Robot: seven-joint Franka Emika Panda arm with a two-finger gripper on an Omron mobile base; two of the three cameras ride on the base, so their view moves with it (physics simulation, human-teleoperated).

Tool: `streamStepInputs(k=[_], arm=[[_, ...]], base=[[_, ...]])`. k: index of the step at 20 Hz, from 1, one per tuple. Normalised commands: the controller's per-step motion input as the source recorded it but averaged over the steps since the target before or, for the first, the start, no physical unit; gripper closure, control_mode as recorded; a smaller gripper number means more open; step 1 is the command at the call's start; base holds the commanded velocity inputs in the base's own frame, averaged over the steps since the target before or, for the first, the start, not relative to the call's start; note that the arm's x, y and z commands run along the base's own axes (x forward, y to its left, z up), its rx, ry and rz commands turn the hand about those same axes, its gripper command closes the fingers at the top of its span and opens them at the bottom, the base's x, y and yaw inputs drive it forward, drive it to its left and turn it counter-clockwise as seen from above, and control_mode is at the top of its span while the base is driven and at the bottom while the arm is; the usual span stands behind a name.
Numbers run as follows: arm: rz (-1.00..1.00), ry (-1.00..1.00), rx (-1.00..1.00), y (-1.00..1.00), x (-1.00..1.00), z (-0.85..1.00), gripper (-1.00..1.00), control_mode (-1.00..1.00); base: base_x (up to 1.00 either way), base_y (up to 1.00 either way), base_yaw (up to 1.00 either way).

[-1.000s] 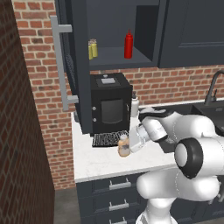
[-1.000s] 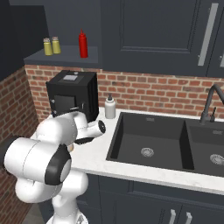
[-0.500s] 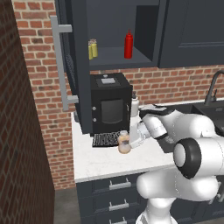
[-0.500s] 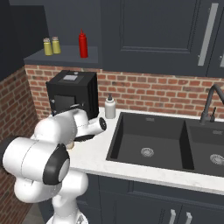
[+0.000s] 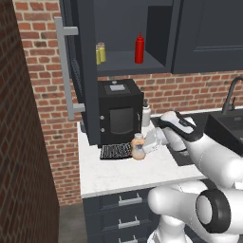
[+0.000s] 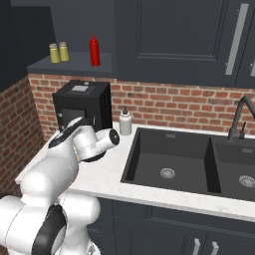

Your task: Put the shaker and condiment bottle from the counter next to their counterparts in the cabinet.

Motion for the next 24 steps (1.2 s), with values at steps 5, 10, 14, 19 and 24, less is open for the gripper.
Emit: streamStepInputs(k=[5,10,14,19,24], arm=[[-0.13,0.01,0.00,0.00,-0.16,0.54,1.00,-1.00],[-0.12,0.00,0.00,0.00,-0.06,0.50,1.00,-1.00],[-0.07,-0.01,0.00,0.00,0.00,0.48,1.00,-1.00],[-0.07,-0.09,-0.03,0.00,0.00,0.54,1.00,-1.00],[-0.09,-0.09,-0.01,-0.04,0.00,0.54,1.00,-1.00]], base=[[0.00,0.00,0.00],[0.00,0.00,0.00],[0.00,0.00,0.00],[0.00,0.00,0.00],[0.00,0.00,0.00]])
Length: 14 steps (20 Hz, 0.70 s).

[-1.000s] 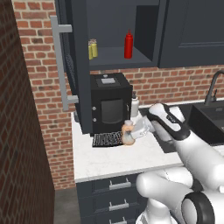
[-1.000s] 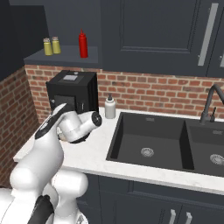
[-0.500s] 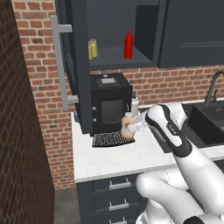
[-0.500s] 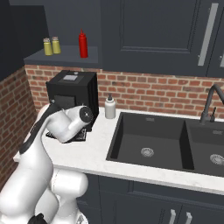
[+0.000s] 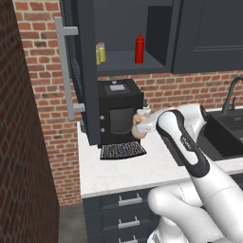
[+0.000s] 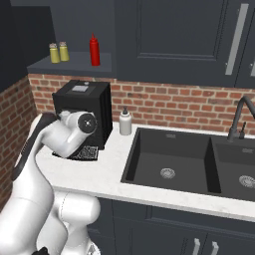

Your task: Put the shaker and condiment bottle from the counter next to their counterparts in the cabinet.

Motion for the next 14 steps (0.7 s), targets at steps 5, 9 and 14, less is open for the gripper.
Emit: streamStepInputs(k=[5,9,14], arm=[[-0.09,-0.06,0.00,-0.11,0.00,0.48,1.00,-1.00],[-0.08,0.00,0.00,-0.21,-0.06,0.36,1.00,-1.00],[-0.09,0.00,0.00,-0.21,-0.05,0.32,1.00,-1.00]], base=[[0.00,0.00,0.00],[0.00,0.00,0.00],[0.00,0.00,0.00]])
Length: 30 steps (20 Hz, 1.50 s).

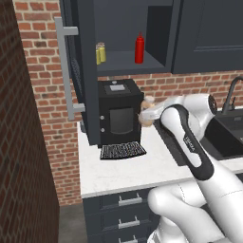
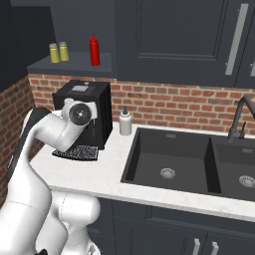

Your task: Put the shaker and condiment bottle from the counter next to their counterparts in the cabinet.

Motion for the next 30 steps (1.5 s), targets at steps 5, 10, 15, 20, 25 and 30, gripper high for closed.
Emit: streamStepInputs(k=[5,10,15,20,25,30], arm=[[-0.07,0.00,0.00,-0.09,-0.05,0.37,1.00,-1.00],[-0.07,0.00,0.00,-0.01,-0.02,0.44,1.00,-1.00],[-0.09,0.00,0.00,-0.05,0.00,0.50,1.00,-1.00],[-0.13,0.00,0.00,-0.10,0.00,0.52,1.00,-1.00],[-0.17,0.00,0.00,-0.10,0.00,0.45,1.00,-1.00],[-0.02,-0.02,0.00,0.00,0.01,0.04,1.00,-1.00]], base=[[0.00,0.00,0.00],[0.00,0.00,0.00],[0.00,0.00,0.00],[0.00,0.00,0.00],[0.00,0.00,0.00],[0.00,0.00,0.00]])
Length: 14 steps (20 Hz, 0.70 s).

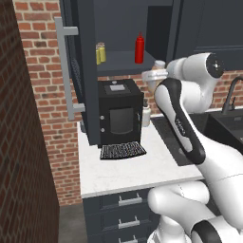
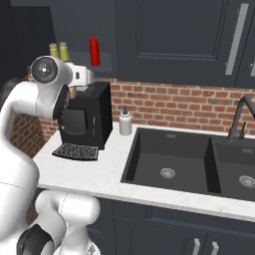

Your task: Put the shaker and condiment bottle from the counter next to their counterparts in the cabinet.

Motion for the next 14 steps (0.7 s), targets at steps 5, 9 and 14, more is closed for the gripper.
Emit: streamStepInputs(k=[5,9,14], arm=[[-0.03,-0.01,0.00,0.00,0.25,0.23,1.00,-1.00],[-0.05,-0.03,0.00,0.00,0.25,0.20,1.00,-1.00],[-0.06,-0.06,0.00,0.00,0.31,0.02,1.00,-1.00]], base=[[0.00,0.00,0.00],[0.00,0.00,0.00],[0.00,0.00,0.00]])
